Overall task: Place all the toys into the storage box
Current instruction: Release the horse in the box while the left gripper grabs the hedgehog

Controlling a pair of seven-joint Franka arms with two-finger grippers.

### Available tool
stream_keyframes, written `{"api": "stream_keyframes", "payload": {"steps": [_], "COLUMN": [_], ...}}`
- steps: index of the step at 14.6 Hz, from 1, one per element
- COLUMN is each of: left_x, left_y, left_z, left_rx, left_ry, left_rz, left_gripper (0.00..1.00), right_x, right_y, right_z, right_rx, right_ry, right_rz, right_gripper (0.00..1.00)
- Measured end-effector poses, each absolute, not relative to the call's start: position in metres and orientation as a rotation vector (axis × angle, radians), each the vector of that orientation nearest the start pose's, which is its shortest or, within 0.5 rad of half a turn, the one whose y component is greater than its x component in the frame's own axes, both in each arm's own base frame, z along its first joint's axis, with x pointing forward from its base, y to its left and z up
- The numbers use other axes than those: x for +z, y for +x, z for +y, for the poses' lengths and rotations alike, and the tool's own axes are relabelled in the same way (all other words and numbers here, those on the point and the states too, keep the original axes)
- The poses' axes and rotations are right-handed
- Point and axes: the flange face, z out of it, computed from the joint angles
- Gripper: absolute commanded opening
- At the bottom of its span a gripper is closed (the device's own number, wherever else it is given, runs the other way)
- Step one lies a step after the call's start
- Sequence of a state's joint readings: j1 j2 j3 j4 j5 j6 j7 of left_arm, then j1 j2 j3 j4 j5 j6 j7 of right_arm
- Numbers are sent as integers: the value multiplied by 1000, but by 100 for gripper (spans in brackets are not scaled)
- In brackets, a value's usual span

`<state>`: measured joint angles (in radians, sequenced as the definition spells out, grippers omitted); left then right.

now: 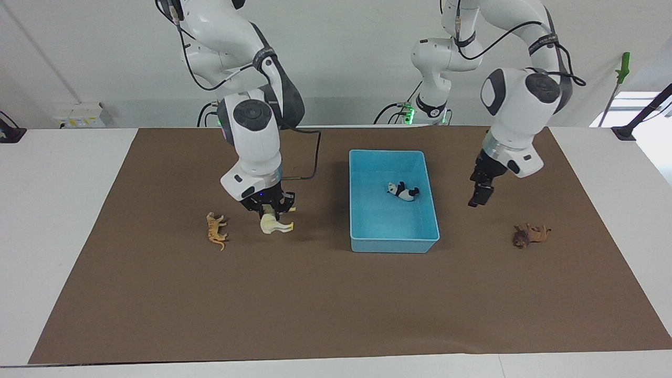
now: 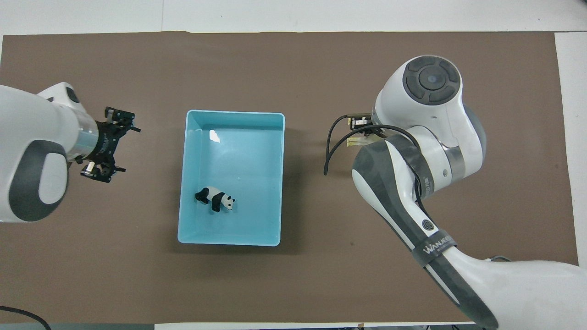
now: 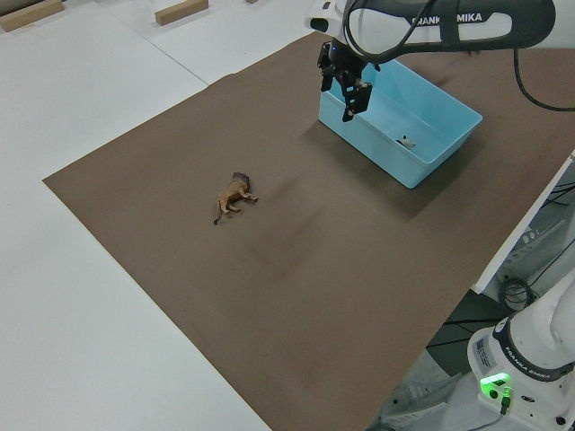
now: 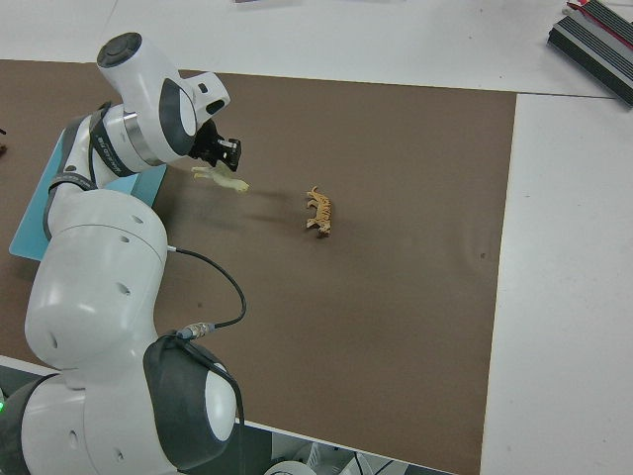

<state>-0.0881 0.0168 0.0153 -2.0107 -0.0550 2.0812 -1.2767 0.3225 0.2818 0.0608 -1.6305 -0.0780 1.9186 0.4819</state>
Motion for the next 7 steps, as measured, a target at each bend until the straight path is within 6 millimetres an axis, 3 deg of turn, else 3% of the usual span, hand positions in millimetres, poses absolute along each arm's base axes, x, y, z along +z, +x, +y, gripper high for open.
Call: {"api": "stream_keyframes", "payload": {"steps": [3, 5, 7], "left_x": [447, 431, 401], "left_y": [566, 577, 588], "left_z": [19, 40, 66], "left_rx": [-46, -95, -128], "left_ry": [-2438, -2329, -2244], "left_rz": [-2108, -2258, -2356], "left_gripper": [100, 100, 100], "right_x": [515, 521, 514], "right_y": [576, 555, 538], "right_z": [313, 365, 405], "right_rx": [-54, -60, -40], "right_ry": [-3142, -3119, -3095], "right_rz": [209, 228, 237], "right_gripper": [0, 0, 0]}}
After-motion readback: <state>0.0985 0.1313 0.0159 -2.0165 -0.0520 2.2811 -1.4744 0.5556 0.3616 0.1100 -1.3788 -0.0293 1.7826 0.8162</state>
